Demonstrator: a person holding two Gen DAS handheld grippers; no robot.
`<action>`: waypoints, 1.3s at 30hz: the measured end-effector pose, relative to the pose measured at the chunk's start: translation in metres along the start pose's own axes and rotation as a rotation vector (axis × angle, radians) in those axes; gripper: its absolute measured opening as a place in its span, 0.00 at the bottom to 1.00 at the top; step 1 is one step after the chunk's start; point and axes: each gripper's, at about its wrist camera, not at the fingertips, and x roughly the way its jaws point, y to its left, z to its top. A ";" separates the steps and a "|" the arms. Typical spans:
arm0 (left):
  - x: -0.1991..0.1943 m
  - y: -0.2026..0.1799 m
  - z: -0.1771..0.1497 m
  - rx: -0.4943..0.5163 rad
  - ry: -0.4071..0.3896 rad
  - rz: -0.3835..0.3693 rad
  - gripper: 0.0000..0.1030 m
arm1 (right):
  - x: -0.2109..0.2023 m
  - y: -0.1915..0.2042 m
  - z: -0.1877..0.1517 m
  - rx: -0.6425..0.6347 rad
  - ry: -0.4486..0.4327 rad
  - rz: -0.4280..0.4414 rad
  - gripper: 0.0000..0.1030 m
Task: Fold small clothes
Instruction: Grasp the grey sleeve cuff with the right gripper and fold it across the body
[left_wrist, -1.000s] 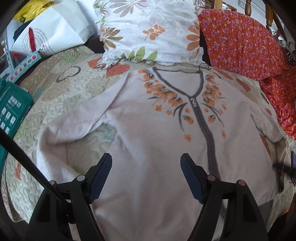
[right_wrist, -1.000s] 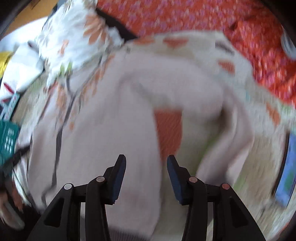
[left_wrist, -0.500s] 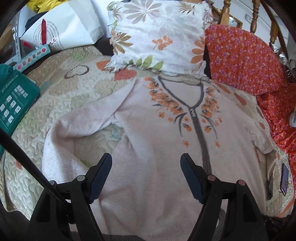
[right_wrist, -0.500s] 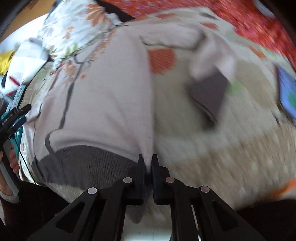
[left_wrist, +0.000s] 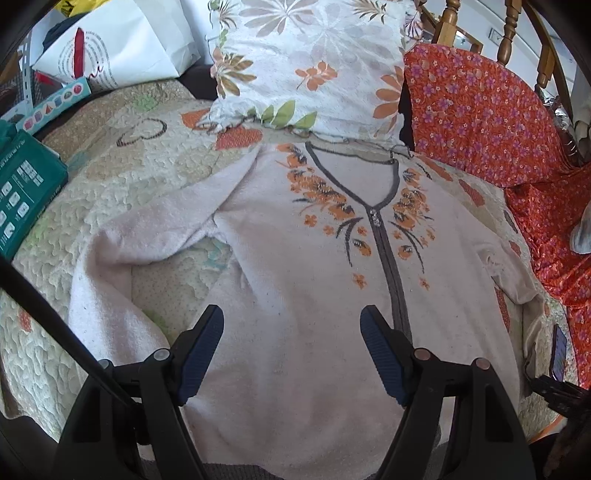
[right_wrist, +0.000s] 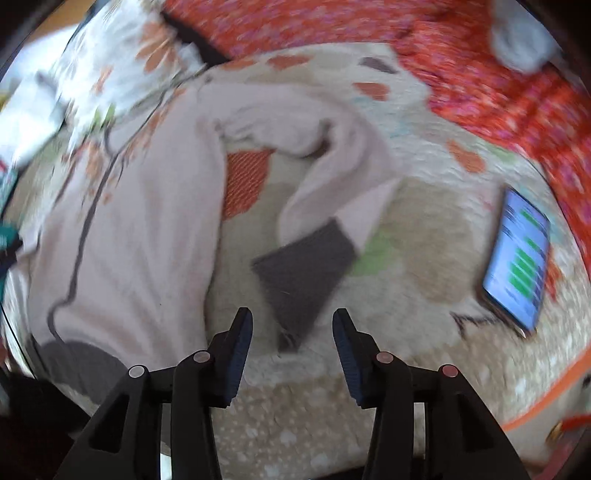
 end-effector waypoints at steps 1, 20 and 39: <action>0.003 0.001 -0.001 -0.006 0.013 -0.006 0.73 | 0.003 0.004 0.001 -0.027 -0.016 -0.033 0.48; 0.005 0.008 0.001 -0.057 0.047 -0.053 0.73 | -0.096 -0.180 0.032 0.435 -0.304 -0.247 0.05; -0.055 0.089 0.079 -0.116 -0.218 0.182 0.76 | -0.084 0.046 0.164 0.192 -0.250 0.314 0.06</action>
